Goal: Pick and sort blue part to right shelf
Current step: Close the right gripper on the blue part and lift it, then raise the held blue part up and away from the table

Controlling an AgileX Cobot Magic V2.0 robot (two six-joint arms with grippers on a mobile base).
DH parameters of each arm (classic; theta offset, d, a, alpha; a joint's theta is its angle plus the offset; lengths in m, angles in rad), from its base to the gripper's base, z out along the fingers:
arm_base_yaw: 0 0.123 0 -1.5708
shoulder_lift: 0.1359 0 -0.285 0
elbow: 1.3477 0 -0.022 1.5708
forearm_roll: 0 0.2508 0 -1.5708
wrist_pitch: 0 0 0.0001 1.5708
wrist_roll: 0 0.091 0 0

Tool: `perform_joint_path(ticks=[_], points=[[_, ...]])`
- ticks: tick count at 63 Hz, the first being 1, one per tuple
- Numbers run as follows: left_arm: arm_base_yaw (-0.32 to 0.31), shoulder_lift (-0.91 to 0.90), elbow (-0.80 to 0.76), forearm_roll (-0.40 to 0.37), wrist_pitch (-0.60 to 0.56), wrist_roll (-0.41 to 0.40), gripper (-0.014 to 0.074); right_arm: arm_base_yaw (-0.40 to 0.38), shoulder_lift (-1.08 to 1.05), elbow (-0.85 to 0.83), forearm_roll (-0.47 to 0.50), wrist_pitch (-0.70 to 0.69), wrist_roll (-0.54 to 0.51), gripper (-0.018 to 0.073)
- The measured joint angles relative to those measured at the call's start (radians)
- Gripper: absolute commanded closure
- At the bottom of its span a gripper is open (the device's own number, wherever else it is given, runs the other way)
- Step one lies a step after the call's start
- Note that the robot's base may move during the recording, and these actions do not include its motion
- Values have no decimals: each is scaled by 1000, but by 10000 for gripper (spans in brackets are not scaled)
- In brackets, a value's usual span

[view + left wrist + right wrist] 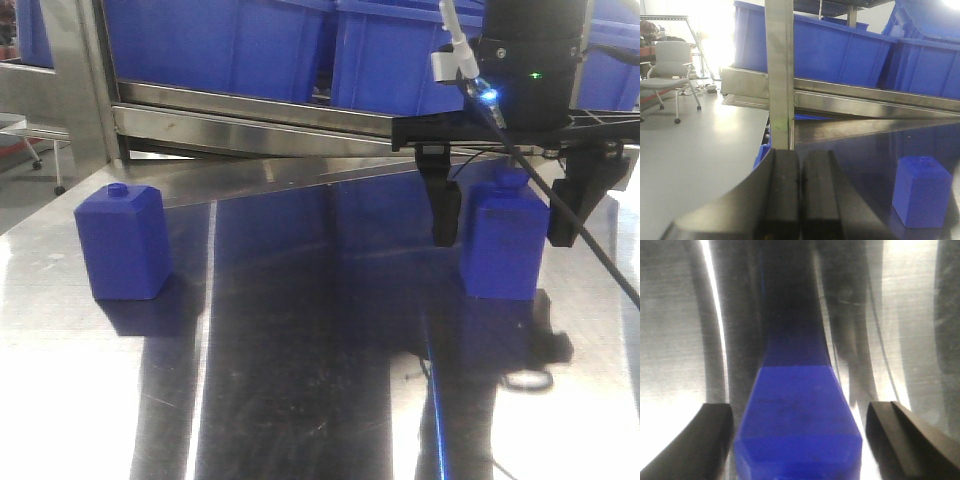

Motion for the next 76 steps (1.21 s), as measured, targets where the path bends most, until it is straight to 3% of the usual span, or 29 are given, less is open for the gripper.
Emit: perform_joint_path(ticks=[21,32,39,66,76], points=[[0,0,0,0,0,0,473,0,0,0,0,-3,-2,-39],[0,0,0,0,0,0,473,0,0,0,0,-3,-10,188],[0,0,0,0,0,0,473,0,0,0,0,-3,-10,272],[0,0,0,0,0,0,473,0,-6,0,0,-3,-21,278],[0,0,0,0,0,0,473,0,-55,6,0,-13,-126,278]])
